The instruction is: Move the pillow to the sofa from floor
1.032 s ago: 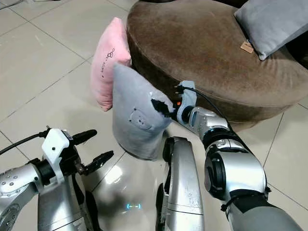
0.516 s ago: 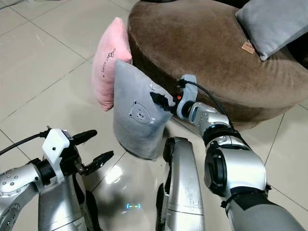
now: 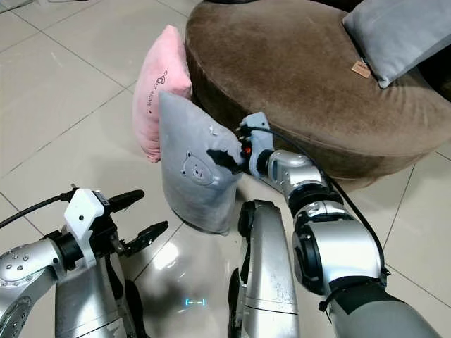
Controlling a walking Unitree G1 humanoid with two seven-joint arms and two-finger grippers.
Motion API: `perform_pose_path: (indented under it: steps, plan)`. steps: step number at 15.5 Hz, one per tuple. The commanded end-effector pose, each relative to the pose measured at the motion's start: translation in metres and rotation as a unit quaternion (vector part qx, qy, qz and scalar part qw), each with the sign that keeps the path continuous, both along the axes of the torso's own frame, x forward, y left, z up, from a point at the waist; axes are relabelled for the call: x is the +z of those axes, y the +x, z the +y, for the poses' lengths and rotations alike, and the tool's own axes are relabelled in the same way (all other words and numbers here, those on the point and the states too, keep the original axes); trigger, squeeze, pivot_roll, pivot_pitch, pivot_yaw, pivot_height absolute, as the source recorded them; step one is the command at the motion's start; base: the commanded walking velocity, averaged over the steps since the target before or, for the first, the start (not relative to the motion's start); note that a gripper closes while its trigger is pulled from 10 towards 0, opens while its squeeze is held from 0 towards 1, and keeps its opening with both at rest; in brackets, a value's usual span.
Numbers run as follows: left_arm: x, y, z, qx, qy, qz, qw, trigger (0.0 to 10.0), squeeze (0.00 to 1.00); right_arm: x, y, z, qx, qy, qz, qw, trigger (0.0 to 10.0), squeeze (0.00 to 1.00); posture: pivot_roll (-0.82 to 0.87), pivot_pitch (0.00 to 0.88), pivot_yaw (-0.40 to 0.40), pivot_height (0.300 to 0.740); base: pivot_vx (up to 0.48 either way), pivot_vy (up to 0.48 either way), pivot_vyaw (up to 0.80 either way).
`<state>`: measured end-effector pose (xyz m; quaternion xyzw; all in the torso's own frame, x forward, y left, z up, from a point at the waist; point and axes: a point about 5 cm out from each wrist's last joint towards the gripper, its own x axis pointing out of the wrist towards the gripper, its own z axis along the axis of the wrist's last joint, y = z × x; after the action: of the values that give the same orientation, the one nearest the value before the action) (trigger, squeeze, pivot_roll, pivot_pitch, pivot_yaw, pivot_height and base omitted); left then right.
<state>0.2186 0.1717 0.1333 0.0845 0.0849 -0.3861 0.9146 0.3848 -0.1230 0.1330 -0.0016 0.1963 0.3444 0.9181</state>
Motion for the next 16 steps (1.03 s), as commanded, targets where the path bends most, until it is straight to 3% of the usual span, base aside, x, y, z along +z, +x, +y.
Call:
perform_pose_path:
  steps: [1,2,16]
  plan:
    - [-0.004,-0.002,0.001,-0.006,0.012,0.007,1.0,10.0,0.49,-0.013,-0.005,-0.002,0.0,-0.028,0.015,0.999,4.5,0.0,0.0,0.243,-0.074,0.408,0.0,0.0,0.0]
    - [-0.005,-0.002,0.001,-0.008,0.015,0.008,1.0,10.0,0.49,-0.014,-0.005,-0.001,-0.004,-0.032,0.015,0.999,0.0,0.0,0.0,0.241,-0.074,0.408,0.0,0.0,0.0]
    - [-0.011,0.002,0.002,-0.02,0.029,0.013,0.999,10.0,0.49,-0.028,-0.01,0.001,-0.022,-0.048,0.018,0.998,0.0,0.0,-0.01,0.198,-0.068,0.408,0.0,0.0,0.0]
